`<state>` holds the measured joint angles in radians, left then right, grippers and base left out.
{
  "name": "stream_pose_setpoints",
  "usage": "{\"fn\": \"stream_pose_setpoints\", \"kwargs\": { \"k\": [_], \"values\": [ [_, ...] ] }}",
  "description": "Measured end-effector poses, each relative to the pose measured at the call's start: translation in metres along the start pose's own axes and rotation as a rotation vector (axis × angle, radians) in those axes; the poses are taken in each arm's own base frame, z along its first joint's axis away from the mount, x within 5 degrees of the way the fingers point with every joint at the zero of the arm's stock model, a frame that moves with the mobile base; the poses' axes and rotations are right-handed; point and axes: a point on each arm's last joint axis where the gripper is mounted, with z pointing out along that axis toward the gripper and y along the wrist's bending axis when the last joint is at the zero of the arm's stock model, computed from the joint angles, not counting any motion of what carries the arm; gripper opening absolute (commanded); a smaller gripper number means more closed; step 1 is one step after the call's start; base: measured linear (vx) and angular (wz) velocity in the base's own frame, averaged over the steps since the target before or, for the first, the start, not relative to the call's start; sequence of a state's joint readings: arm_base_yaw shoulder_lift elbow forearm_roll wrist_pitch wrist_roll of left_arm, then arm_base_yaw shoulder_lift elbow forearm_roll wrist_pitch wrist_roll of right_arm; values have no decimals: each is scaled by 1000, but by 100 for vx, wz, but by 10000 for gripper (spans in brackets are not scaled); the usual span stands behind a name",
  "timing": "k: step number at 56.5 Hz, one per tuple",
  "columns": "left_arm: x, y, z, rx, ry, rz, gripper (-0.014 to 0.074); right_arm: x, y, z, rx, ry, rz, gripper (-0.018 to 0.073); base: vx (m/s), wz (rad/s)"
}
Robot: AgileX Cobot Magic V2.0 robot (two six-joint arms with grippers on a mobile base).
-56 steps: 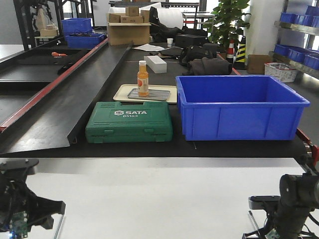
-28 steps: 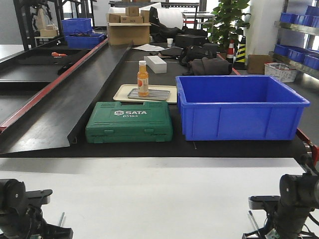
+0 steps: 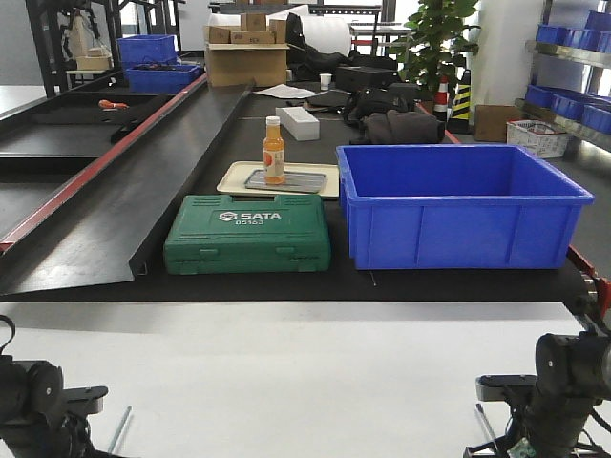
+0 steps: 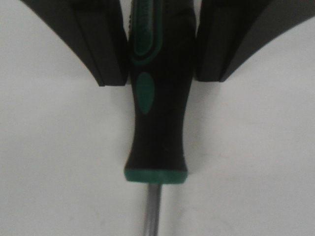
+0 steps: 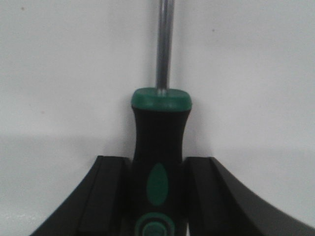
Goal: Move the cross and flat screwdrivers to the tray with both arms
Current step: 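Lower the left gripper onto the other screwdriver's handle and close, then lift both held screwdrivers upright off the table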
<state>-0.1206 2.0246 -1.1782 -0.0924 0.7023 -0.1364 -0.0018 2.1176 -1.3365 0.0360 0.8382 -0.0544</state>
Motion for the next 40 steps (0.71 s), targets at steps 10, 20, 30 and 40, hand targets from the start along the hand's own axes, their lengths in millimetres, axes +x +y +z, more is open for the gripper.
{"fn": "stream_pose_setpoints", "kwargs": {
  "k": [10,20,30,40],
  "values": [
    [-1,0,1,-1,11,6,223,0,0,0,-1,0,1,-8,0,0],
    [0,0,1,-2,17,45,-9,0,0,0,-1,0,1,-8,0,0],
    [0,0,1,-2,19,66,-7,0,0,-2,-3,-5,3,-8,0,0],
    [3,0,-10,0,10,74,-6,3,4,-19,-31,-38,25,-8,0,0]
  ]
}}
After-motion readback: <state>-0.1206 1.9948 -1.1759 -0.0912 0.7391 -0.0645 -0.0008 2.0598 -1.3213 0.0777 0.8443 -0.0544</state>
